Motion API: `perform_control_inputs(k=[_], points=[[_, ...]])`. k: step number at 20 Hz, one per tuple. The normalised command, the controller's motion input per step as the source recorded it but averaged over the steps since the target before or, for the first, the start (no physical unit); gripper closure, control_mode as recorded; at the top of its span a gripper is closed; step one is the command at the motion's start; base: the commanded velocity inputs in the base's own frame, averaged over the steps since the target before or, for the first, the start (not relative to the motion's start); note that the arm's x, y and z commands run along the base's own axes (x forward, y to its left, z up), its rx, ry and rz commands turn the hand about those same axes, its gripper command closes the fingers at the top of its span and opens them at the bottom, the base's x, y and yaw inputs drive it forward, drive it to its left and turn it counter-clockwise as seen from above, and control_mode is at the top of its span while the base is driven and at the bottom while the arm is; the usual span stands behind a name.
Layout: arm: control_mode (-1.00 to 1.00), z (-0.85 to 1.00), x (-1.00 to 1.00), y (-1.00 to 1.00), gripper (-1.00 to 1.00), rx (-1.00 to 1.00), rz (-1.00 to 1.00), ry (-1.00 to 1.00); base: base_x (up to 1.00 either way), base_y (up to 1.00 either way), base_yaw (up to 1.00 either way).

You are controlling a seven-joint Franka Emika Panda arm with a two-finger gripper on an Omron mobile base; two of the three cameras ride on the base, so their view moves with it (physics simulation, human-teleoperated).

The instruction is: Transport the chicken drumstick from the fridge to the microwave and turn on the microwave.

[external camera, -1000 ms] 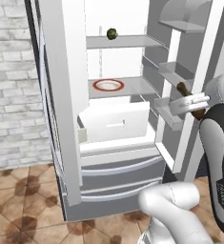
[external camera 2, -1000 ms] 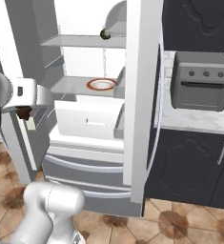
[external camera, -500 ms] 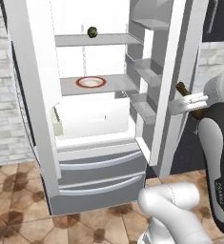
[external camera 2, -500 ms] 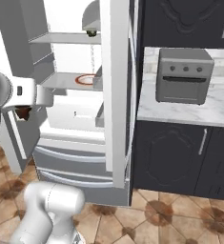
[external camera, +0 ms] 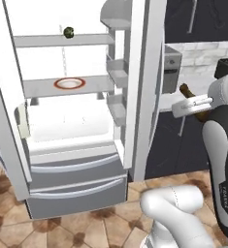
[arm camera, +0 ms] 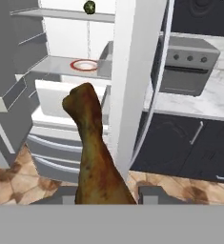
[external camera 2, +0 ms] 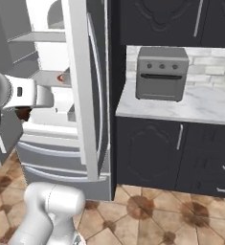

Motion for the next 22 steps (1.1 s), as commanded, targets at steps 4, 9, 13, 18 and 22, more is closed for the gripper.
perform_control_inputs(k=[4, 9, 13, 18, 22], points=[[1.00, 0.00, 0.00, 0.00, 1.00, 0.00, 0.00, 0.00, -0.08, -0.71, 0.00], [1.00, 0.00, 0.00, 0.00, 1.00, 0.00, 0.00, 0.00, -0.06, -0.77, -0.01], [1.00, 0.00, 0.00, 0.00, 1.00, 0.00, 0.00, 0.00, -0.05, -0.79, -0.01], [1.00, 0.00, 0.00, 0.00, 1.00, 0.00, 0.00, 0.00, -0.02, -0.77, -0.01], [1.00, 0.00, 0.00, 0.00, 1.00, 0.00, 0.00, 0.00, -0.01, -0.76, -0.01]])
